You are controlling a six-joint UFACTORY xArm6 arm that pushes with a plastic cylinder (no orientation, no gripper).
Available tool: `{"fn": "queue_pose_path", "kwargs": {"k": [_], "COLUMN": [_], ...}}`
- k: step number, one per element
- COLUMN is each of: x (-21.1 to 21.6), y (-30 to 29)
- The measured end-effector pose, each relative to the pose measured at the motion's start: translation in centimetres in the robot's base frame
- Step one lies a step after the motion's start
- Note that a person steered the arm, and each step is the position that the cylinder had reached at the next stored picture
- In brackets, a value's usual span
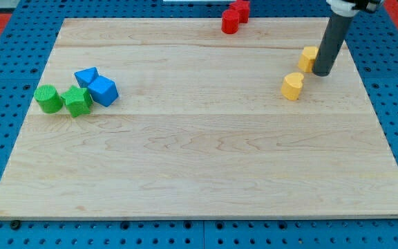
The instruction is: Separate the yellow hexagon from the yellow heart
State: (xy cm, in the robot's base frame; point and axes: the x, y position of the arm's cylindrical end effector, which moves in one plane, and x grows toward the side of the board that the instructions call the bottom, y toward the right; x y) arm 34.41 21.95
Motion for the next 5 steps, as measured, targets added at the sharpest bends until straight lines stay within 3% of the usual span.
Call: {"fn": "queue_pose_path", "kwargs": {"k": [2,3,4,5], "x": [1.1,1.0,0.3,-2.4], "y": [1.4,-1.0,-2.5,-0.6]}}
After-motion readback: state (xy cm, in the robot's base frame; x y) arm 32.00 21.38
